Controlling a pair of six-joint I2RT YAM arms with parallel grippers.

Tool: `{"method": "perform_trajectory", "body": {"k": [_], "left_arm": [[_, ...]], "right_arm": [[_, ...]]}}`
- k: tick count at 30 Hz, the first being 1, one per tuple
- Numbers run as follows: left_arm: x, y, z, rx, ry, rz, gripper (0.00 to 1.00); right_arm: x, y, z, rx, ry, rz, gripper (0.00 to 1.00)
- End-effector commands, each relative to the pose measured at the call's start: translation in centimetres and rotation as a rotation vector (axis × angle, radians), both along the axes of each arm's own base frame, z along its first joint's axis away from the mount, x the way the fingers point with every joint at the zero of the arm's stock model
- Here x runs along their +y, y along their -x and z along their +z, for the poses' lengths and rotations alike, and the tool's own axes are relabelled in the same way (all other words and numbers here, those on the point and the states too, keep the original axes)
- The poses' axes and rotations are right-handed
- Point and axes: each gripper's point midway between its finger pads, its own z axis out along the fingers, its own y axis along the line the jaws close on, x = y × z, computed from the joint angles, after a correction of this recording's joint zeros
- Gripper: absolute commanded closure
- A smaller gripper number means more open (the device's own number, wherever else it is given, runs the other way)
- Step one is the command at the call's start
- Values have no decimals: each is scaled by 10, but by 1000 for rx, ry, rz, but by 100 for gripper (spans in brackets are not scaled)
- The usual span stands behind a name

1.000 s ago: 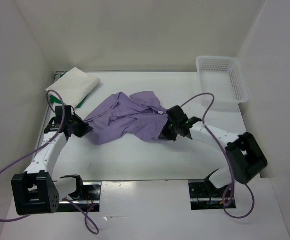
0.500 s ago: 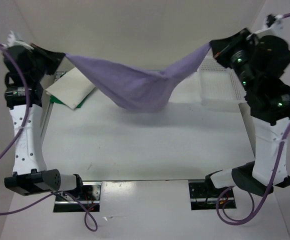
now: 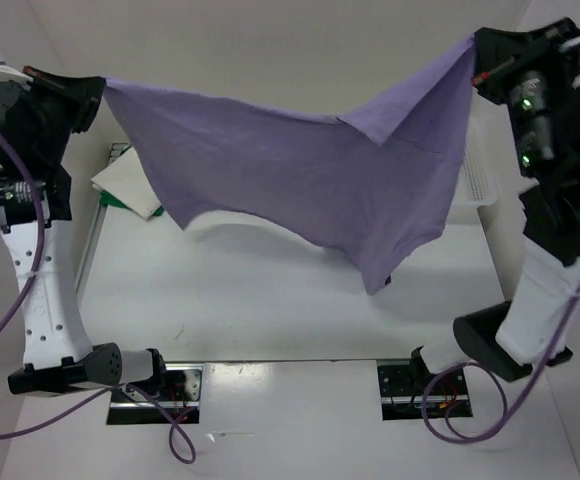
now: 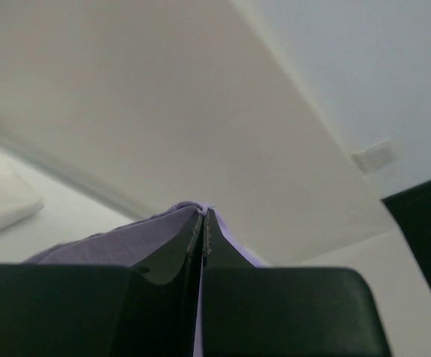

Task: Fold and stack the t-shirts
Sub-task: Flatten out the tshirt

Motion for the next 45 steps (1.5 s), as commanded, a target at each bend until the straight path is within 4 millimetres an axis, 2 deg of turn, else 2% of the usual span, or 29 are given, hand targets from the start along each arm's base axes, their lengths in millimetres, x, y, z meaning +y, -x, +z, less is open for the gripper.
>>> {"method": "perform_trajectory", "body": {"k": [1,2,3,5,7,8,11,12,16,17,21,24,26,28,30,31,32,33,34,35,36,37,39,40,41,42,43,44,45], "left_arm": [[15,-37,-63,132,14,38,100],[18,-48,-97,198,27,37,100],[20,-53,-105,197,27,47,100],[26,-75,-147,274,50,55,100],[32,-99,-184,352,65,55,100],[29,-109,-193,364,78,47,100],[24,-143,-211,389,101,1,100],[21,-158,-221,409,103,-9,100],[20,-172,-157,284,90,-32,100],[19,-171,-119,206,75,-33,100],[44,-148,-47,43,76,-2,100],[51,-133,-19,-22,47,19,100],[51,-127,-15,-36,33,29,100],[50,-127,-21,-52,27,18,100],[49,-131,-57,4,40,9,100],[48,-132,-72,28,35,1,100],[46,-127,-80,37,38,1,100],[46,-130,-118,104,43,-8,100],[42,-123,-127,116,37,-17,100],[42,-120,-143,143,45,-17,100],[40,-117,-189,226,59,-26,100],[33,-110,-200,243,63,-35,100],[27,-99,-242,321,76,-61,100],[25,-93,-263,368,90,-61,100],[21,-79,-295,430,98,-62,100],[19,-71,-307,452,104,-63,100],[19,-62,-306,446,88,-52,100],[18,-50,-330,498,90,-45,100],[17,-45,-336,514,94,-46,100]], "right_arm": [[3,-117,-65,180,97,-107,100],[12,-137,-80,211,112,-20,100],[-8,-162,-98,253,108,-26,100],[-6,-213,-144,344,124,25,100],[-7,-232,-158,369,147,30,100],[-2,-256,-186,418,152,53,100],[1,-276,-193,398,152,61,100],[1,-274,-179,358,134,61,100],[3,-256,-121,190,71,69,100],[6,-241,-87,88,55,87,100],[-4,-181,-3,-154,-1,140,100],[-3,-149,24,-228,0,163,100],[-2,-161,12,-202,26,162,100],[2,-174,-16,-95,36,182,100],[0,-195,-63,61,70,171,100],[-1,-187,-68,86,84,167,100],[1,-210,-127,235,82,182,100],[0,-209,-137,230,99,179,100],[-5,-201,-184,330,95,151,100],[-8,-196,-204,368,101,140,100],[-9,-191,-227,419,97,132,100],[-9,-180,-277,526,90,138,100],[-3,-165,-323,613,69,178,100],[0,-153,-370,723,49,196,100],[9,-141,-387,761,52,224,100],[17,-126,-434,877,37,244,100],[25,-114,-453,922,21,271,100],[33,-103,-470,958,14,294,100],[52,-81,-508,1051,-8,348,98]]}}
